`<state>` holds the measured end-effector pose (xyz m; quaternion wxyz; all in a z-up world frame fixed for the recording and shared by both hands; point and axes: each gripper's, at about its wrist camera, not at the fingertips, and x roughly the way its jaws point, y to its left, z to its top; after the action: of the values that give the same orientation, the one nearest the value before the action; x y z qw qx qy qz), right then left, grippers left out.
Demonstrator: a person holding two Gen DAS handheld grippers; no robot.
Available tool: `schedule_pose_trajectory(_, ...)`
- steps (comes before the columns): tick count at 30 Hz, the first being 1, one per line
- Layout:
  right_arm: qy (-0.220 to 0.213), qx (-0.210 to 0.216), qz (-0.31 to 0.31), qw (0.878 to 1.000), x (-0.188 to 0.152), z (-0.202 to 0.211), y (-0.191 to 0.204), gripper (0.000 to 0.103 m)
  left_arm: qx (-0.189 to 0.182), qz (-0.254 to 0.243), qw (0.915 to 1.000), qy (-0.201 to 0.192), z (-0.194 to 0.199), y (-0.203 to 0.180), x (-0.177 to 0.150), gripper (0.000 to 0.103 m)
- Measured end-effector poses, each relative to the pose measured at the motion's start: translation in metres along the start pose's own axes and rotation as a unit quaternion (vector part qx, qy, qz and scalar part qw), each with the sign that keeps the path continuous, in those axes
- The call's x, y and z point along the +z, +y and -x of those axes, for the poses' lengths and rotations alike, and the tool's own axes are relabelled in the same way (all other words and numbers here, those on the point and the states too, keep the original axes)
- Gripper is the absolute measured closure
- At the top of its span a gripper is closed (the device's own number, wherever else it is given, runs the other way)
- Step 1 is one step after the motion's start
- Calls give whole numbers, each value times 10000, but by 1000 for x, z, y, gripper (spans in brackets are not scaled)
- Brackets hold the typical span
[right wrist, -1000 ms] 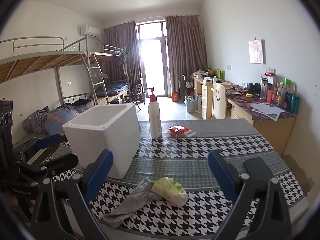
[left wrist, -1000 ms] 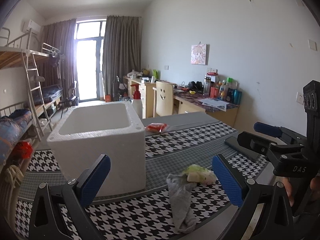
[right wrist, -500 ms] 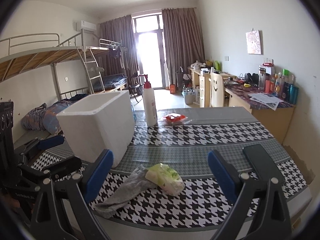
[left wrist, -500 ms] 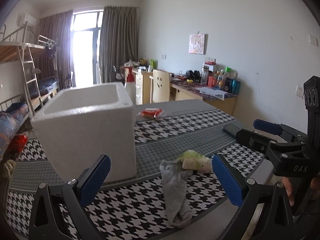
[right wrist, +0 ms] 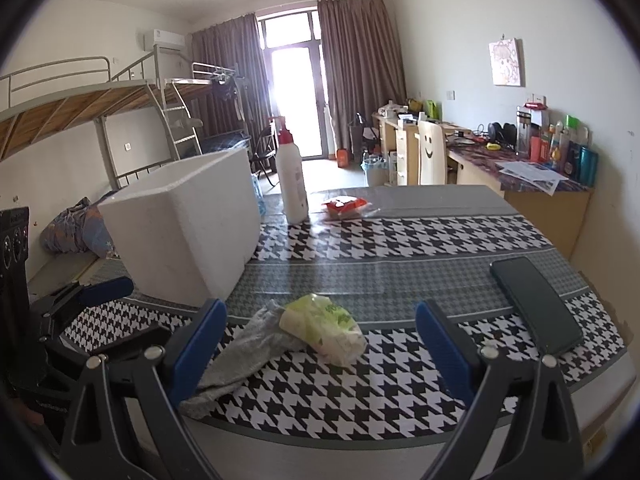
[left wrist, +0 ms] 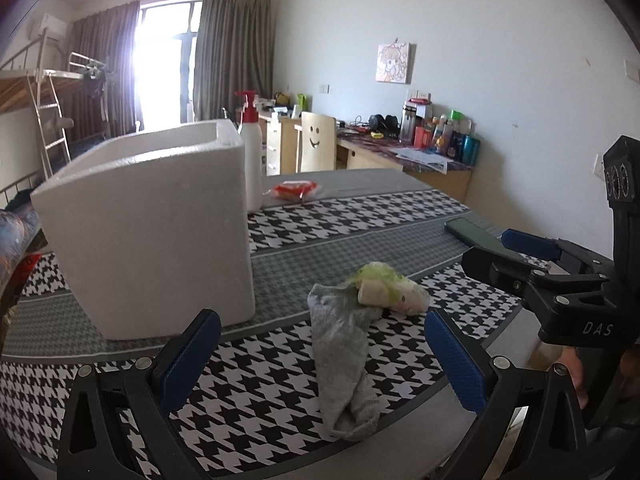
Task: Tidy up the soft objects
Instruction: 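Move the left tool over the grey sock while the right tool approaches the green package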
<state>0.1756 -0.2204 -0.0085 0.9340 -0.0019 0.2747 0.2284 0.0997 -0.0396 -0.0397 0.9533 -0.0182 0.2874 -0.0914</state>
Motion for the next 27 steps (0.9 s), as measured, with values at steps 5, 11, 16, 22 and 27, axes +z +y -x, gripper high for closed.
schedule_pose_trajectory(5,108,-5,-16,9999,-2,-5,-1,6,-20,16,9999,143,-7,-3,-5,1)
schedule_pose_trajectory(11,215,-20,-48,9998,-7,-11,-3,6,-19,43,9995,311,-16,-3,-9,1)
schedule_pose_trajectory(16,259,14,-92,9996,-10,-15,-6,6,-28,3,9990,450,-23,-6,-14,1)
schedule_pose_trajectory(22,344,40,-140,9993,-9,-22,-10,6,10,-76,9981,608,-35,-10,-19,1)
schedule_pose_trajectory(27,422,52,-107,9990,-13,-29,-10,6,14,-132,9972,740,-45,-14,-22,5)
